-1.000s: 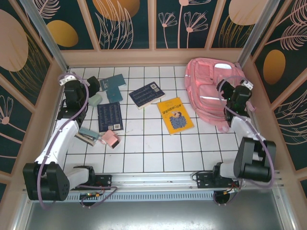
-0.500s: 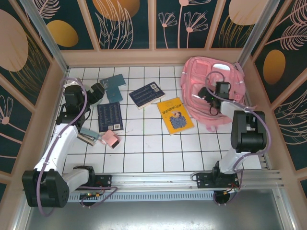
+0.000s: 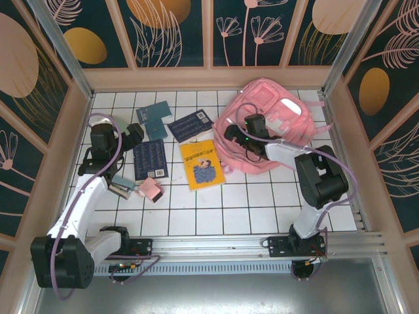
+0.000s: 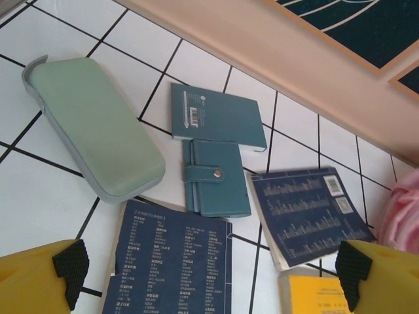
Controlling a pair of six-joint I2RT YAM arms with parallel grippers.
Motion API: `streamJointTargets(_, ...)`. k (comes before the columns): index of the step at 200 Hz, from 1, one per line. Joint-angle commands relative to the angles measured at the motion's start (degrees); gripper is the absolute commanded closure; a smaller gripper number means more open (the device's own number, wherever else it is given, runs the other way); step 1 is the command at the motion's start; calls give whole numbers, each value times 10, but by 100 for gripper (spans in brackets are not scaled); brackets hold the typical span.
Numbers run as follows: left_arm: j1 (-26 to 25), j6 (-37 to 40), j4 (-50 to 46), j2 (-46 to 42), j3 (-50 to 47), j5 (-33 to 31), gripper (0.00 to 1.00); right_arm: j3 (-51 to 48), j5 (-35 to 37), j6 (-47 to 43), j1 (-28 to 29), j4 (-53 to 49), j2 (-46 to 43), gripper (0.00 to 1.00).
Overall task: Pack the student bag
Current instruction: Move the student bag to the top-center of the table.
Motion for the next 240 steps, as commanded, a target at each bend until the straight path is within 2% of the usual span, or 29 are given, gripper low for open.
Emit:
streamJointTargets(1, -2, 12, -3, -6, 3, 13, 1, 41, -43, 30, 49, -82, 34, 1)
streamJointTargets(34, -2, 20, -5, -8, 6, 23, 1, 62, 22, -30, 50, -137, -10, 1)
streamJointTargets(63, -3, 29, -4, -6, 7, 33, 2, 56, 70, -100, 50, -193, -10, 1)
streamJointTargets(92, -3, 36, -4, -3, 7, 42, 2, 16, 45, -104, 50, -175, 8, 1)
streamJointTargets(114, -2, 51, -3, -3, 4, 42, 2, 16, 18, -77, 86, -146, 40, 1)
streamJointTargets(142, -3, 65, -11, -2, 4, 40, 1, 72, -6, -42, 138, -132, 97, 1)
streamJointTargets(176, -2, 72, -16, -5, -4, 50, 1, 199, -19, -25, 187, -152, 176, 1)
streamJointTargets(212, -2, 81, -18, -16, -18, 64, 2, 312, -18, -28, 193, -186, 222, 1)
streamJointTargets(240, -2, 80, -17, -18, -28, 72, 6, 342, 9, -53, 189, -215, 189, 1)
